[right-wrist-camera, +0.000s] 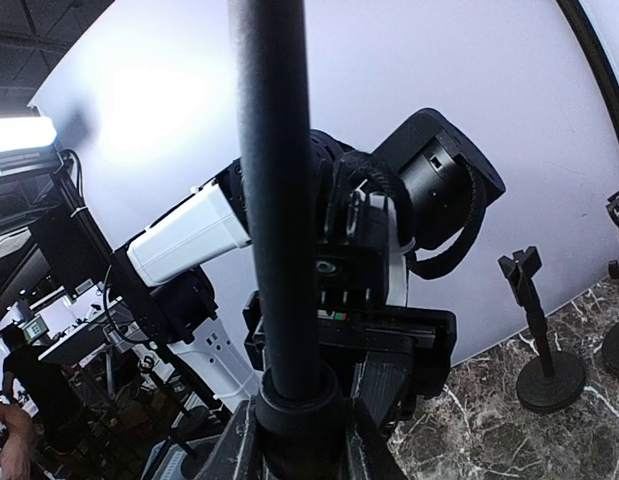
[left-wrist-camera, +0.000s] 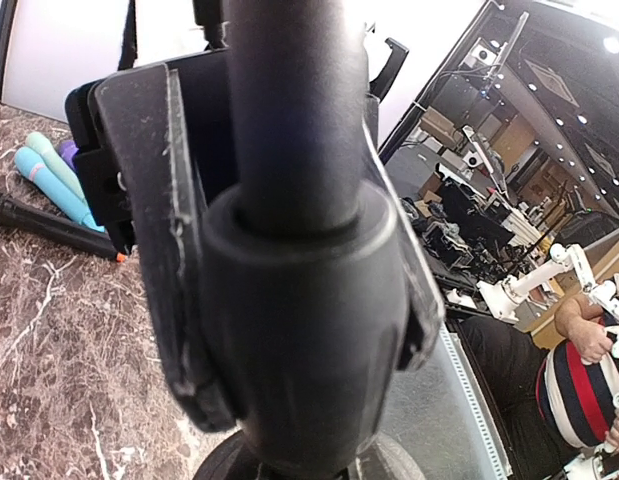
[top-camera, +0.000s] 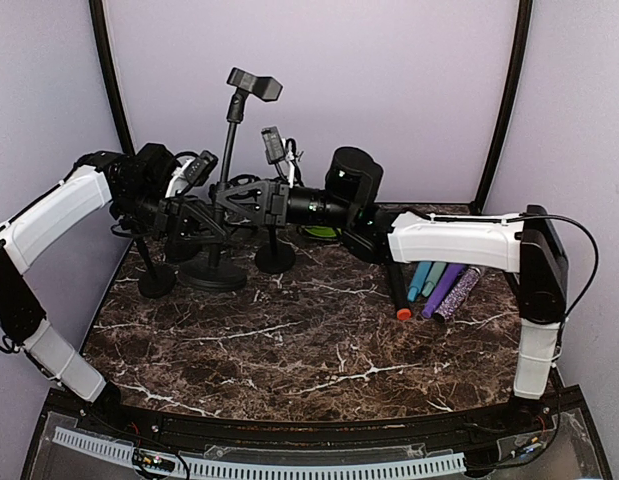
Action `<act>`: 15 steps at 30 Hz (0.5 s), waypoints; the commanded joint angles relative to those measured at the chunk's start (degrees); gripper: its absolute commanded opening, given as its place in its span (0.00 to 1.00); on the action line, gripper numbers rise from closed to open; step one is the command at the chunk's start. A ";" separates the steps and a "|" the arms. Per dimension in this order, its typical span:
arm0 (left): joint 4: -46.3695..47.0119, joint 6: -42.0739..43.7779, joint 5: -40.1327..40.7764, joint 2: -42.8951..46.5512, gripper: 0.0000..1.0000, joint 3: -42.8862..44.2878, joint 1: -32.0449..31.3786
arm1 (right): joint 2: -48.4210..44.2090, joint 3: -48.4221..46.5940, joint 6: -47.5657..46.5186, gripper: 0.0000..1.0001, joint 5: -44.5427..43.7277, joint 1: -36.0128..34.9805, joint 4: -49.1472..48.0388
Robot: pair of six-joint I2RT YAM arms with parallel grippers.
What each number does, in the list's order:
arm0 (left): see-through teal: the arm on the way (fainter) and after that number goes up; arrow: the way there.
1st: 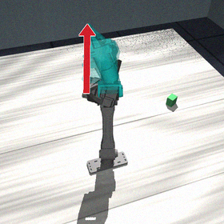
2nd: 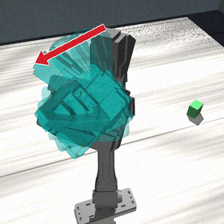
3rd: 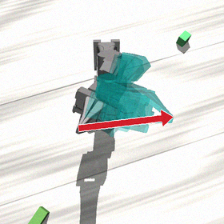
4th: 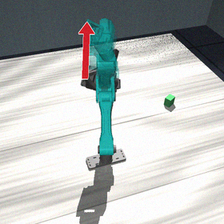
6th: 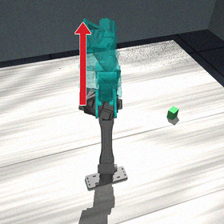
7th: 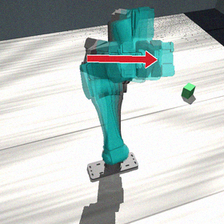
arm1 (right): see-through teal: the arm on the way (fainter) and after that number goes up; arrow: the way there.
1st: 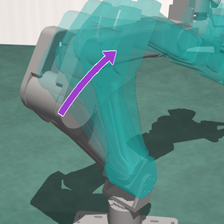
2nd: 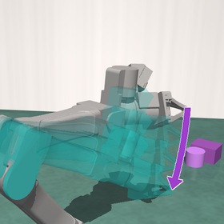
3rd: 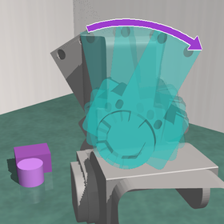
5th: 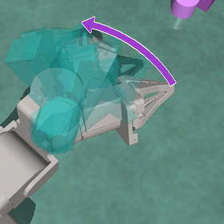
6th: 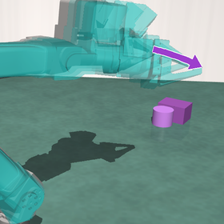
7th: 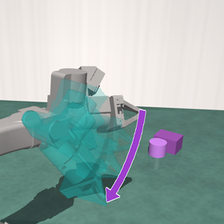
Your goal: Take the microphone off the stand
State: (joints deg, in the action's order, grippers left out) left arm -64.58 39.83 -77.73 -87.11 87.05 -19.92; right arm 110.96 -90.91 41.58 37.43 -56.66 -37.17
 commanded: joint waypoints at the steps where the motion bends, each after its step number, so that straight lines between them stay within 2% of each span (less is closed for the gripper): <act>1: 4.44 -0.88 2.84 0.58 0.00 0.52 0.86 | -2.02 -0.59 2.52 0.27 1.63 0.03 -3.46; 3: 9.23 -4.87 6.76 1.44 0.00 -0.98 0.89 | -3.24 -1.28 -2.71 0.45 -10.10 -0.01 7.56; 5: 13.37 -7.60 10.62 2.41 0.00 -2.46 0.90 | -3.51 -2.98 -6.26 0.58 -20.14 -0.03 17.52; 7: 16.57 -9.38 13.48 3.16 0.00 -3.65 0.85 | -3.66 -3.71 -8.06 0.66 -28.52 -0.23 24.16; 11: 18.90 -10.56 16.71 3.35 0.00 -4.38 0.94 | -4.71 -2.40 -10.07 0.72 -37.27 -1.52 28.02; 15: 20.44 -11.14 18.46 3.44 0.00 -4.91 0.90 | -4.87 -3.12 -12.28 0.72 -41.99 -4.06 29.08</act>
State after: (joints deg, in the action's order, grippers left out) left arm -49.01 30.35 -59.53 -87.07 82.26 -19.11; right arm 108.38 -92.88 33.12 5.85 -58.26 -12.32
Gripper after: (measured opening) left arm 0.161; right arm 0.724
